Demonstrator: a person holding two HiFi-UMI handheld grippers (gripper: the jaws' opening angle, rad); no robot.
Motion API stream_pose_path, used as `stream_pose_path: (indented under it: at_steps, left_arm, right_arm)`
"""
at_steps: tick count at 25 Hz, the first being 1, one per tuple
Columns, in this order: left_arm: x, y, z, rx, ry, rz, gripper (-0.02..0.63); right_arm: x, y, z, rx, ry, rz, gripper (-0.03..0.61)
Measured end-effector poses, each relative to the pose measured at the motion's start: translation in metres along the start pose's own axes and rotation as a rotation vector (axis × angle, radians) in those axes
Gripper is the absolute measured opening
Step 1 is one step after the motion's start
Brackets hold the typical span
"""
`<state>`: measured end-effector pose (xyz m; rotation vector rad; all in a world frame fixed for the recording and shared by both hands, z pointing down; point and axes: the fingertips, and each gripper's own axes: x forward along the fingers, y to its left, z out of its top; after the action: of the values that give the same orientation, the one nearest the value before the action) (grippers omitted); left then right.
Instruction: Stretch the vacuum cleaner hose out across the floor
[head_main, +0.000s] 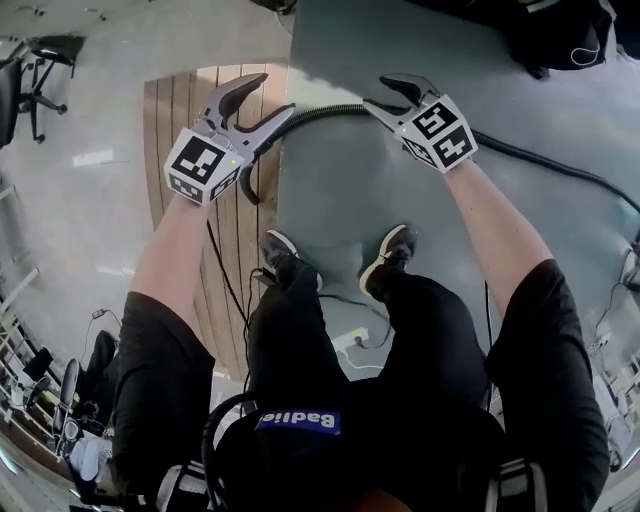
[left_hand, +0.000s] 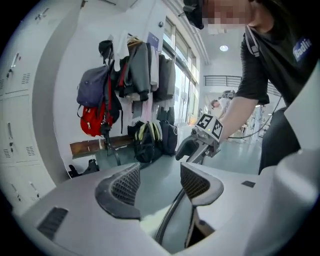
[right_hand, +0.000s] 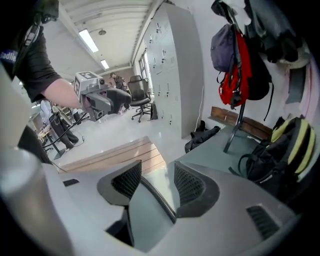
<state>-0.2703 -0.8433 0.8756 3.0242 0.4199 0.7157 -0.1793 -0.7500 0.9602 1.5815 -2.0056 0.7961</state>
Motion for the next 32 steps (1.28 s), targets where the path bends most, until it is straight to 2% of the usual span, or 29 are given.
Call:
stream_pose_path:
  at_steps: [3,6,10,13,16,19,23,25,27,32]
  left_arm:
    - [-0.041,-0.024,0.043,-0.061,-0.026,0.022,0.237]
    - [-0.082,-0.070,0.087,-0.120,-0.021,0.020,0.232]
    - [-0.145,-0.137,0.178,-0.189,-0.038,-0.001,0.232]
    - [-0.179,-0.191,0.253,-0.202,-0.052,-0.043,0.232]
    - [-0.207,-0.253,0.330,-0.242,-0.079,-0.096,0.232]
    - [-0.230,-0.294,0.401,-0.237,-0.144,-0.132,0.227]
    - [-0.273,-0.326,0.458,-0.315,-0.195,-0.186,0.196]
    - [-0.294,-0.339,0.486,-0.297,-0.219,-0.230,0.174]
    - [-0.311,-0.344,0.509,-0.235,-0.253,-0.260,0.131]
    - [-0.380,-0.347,0.525,-0.108,-0.330,-0.301,0.047]
  right_arm:
    - [-0.051,0.030,0.047,0.071,-0.058,-0.017,0.208]
    - [-0.110,0.075,0.088,0.161,-0.124,-0.016,0.209]
    - [-0.212,0.141,0.147,0.285,-0.182,-0.041,0.208]
    - [-0.303,0.183,0.181,0.344,-0.218,-0.076,0.208]
    - [-0.397,0.224,0.204,0.340,-0.221,-0.081,0.208]
    - [-0.474,0.251,0.238,0.280,-0.261,-0.088,0.208]
    - [-0.541,0.301,0.284,0.293,-0.406,-0.091,0.207]
    - [-0.566,0.318,0.307,0.308,-0.477,-0.104,0.206]
    - [-0.583,0.327,0.332,0.285,-0.530,-0.140,0.158]
    - [-0.588,0.396,0.396,0.225,-0.626,-0.162,0.057]
